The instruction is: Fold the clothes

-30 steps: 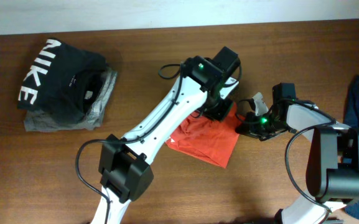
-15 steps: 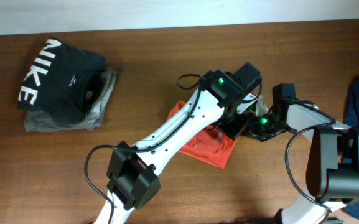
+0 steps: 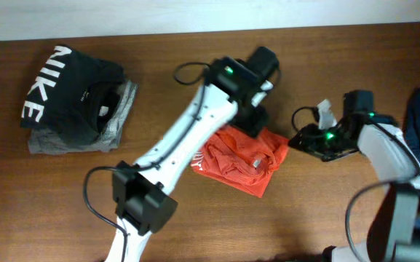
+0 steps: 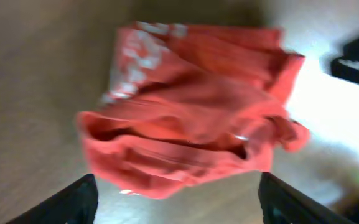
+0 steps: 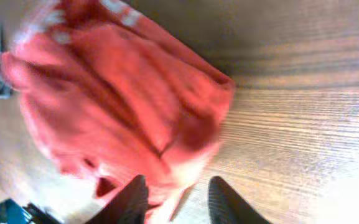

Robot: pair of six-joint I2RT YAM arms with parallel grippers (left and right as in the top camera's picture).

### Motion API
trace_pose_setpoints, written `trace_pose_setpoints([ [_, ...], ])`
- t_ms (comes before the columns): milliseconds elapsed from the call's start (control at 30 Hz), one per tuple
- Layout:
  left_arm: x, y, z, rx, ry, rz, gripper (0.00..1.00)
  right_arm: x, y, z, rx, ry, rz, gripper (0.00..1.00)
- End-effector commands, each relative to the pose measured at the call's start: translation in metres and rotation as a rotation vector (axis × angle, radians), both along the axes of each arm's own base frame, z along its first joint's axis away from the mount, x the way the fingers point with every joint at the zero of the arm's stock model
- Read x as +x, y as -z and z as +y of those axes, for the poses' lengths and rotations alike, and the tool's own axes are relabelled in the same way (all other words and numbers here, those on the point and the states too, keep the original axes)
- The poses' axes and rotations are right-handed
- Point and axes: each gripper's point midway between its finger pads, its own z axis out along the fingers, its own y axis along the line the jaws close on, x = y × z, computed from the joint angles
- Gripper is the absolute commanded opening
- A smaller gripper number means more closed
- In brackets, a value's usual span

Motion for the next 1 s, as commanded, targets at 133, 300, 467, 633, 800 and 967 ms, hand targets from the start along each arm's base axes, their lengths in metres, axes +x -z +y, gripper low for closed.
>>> trace_pose_setpoints([
  [133, 0.044, -0.004, 0.055, 0.018, -0.145, -0.028, 0.84, -0.005, -0.03, 0.048, -0.094, -0.283, -0.182, 0.41],
  [300, 0.055, -0.003, 0.076, 0.014, -0.196, -0.018, 0.84, 0.006, -0.008, 0.065, -0.321, -0.365, -0.212, 0.44],
  [467, 0.057, -0.003, 0.084, 0.02, -0.213, -0.008, 0.84, 0.02, 0.012, 0.069, -0.5, -0.406, -0.236, 0.5],
  [633, 0.057, -0.003, 0.084, 0.019, -0.213, -0.01, 0.85, 0.014, 0.021, 0.08, -0.516, -0.482, -0.236, 0.53],
  [800, 0.061, -0.004, 0.082, 0.009, -0.213, -0.024, 0.87, 0.024, 0.017, 0.09, -0.512, -0.484, -0.291, 0.4],
  [967, 0.06, -0.003, 0.082, 0.012, -0.213, -0.019, 0.87, 0.009, 0.022, 0.085, -0.514, -0.504, -0.227, 0.5],
])
